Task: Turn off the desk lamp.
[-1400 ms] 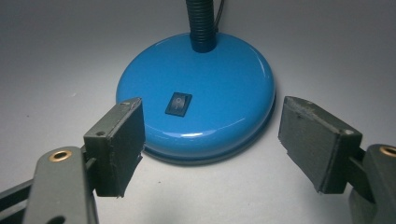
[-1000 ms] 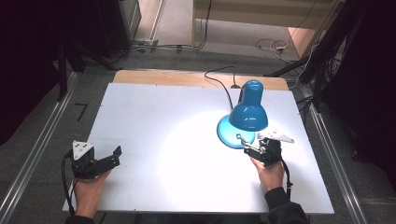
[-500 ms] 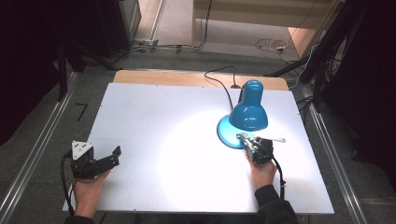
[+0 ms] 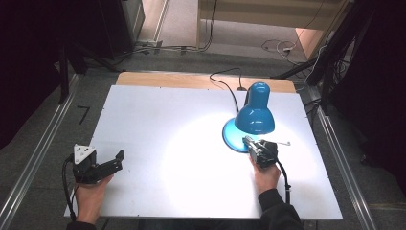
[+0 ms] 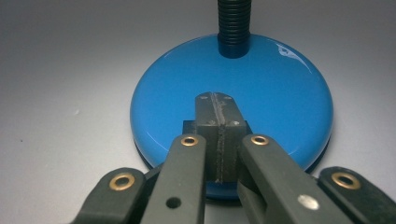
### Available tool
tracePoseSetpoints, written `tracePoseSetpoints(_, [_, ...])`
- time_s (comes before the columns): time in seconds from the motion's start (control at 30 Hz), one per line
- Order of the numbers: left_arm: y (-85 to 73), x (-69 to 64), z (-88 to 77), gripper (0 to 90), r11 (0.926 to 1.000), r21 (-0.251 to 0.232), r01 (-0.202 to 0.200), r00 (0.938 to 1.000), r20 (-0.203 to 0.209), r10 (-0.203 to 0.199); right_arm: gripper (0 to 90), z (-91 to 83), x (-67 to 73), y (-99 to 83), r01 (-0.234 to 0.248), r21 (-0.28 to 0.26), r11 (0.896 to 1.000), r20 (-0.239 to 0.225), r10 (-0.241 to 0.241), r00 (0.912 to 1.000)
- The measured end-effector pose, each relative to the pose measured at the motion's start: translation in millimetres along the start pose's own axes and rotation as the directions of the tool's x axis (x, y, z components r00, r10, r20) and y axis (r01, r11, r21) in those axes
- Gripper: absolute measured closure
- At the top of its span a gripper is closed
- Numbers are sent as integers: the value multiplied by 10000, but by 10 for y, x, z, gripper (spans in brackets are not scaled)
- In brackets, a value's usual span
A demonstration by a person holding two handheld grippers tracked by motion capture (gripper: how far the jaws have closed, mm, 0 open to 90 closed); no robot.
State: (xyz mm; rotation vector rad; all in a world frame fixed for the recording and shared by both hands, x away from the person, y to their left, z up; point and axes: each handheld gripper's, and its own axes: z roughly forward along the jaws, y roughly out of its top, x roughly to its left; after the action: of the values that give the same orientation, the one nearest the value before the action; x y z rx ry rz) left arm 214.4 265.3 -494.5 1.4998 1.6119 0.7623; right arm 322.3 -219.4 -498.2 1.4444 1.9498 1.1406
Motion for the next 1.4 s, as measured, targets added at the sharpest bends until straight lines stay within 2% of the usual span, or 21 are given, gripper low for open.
tracePoseSetpoints(0.5, [-3, 4, 2, 48, 10000, 16, 18, 10000, -22, -18, 874, 49, -5, -11, 81, 152, 9999, 95, -82, 9999])
tracePoseSetpoints(0.63, [-3, 4, 2, 48, 10000, 8, 29, 10000, -8, -29, 875, 63, -12, -8, -52, 67, 10000, 125, 51, 9999])
tracePoseSetpoints(1.4, [-3, -9, 12, 48, 10000, 82, -39, 10000, 15, 39, 879, 96, -6, -17, -9, -238, 9997, 171, 13, 9999])
